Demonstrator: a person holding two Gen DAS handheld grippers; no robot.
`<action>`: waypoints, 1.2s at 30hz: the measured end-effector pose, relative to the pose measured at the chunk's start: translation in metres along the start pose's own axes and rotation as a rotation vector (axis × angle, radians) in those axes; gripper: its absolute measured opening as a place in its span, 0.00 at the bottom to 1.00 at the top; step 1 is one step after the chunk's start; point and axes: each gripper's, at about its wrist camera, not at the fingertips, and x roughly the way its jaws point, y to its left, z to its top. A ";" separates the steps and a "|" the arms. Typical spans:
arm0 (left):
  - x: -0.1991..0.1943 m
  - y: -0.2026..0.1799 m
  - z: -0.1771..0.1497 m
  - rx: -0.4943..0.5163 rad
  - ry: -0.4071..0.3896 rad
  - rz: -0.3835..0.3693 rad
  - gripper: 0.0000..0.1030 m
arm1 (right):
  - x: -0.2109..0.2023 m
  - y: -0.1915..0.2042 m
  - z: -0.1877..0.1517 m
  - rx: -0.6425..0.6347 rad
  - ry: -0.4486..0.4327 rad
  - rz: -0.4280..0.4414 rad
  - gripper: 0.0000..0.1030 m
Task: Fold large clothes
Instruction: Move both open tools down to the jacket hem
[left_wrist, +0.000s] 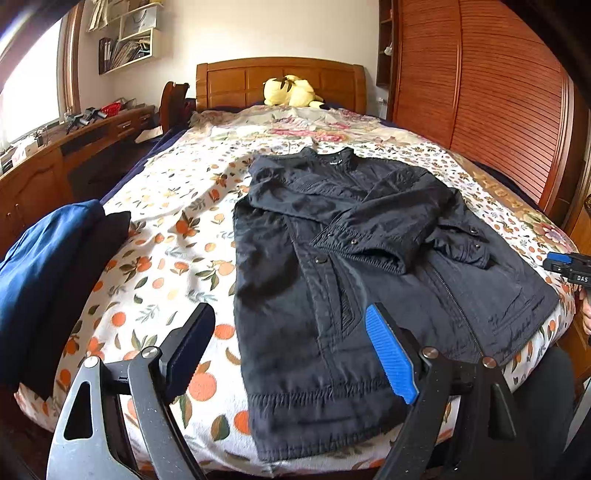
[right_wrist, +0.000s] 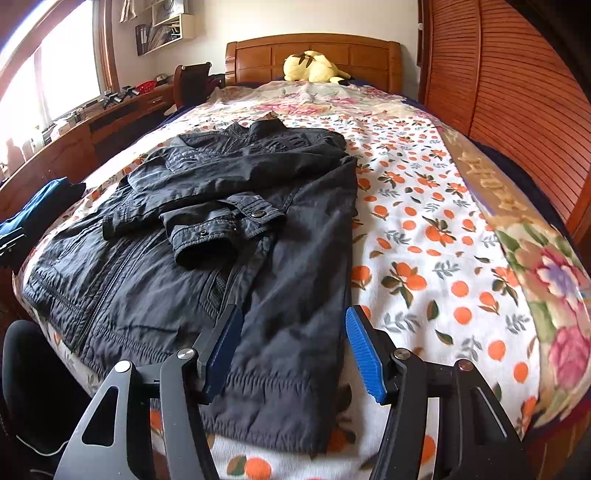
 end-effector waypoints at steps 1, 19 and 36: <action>0.000 0.002 -0.001 -0.002 0.006 -0.003 0.82 | -0.002 0.001 -0.002 0.002 0.004 -0.001 0.59; 0.048 0.040 -0.026 0.004 0.162 -0.067 0.60 | 0.064 -0.002 0.006 0.021 0.132 -0.090 0.59; 0.095 0.031 -0.009 0.016 0.356 -0.111 0.57 | 0.115 -0.013 0.036 -0.021 0.264 -0.040 0.60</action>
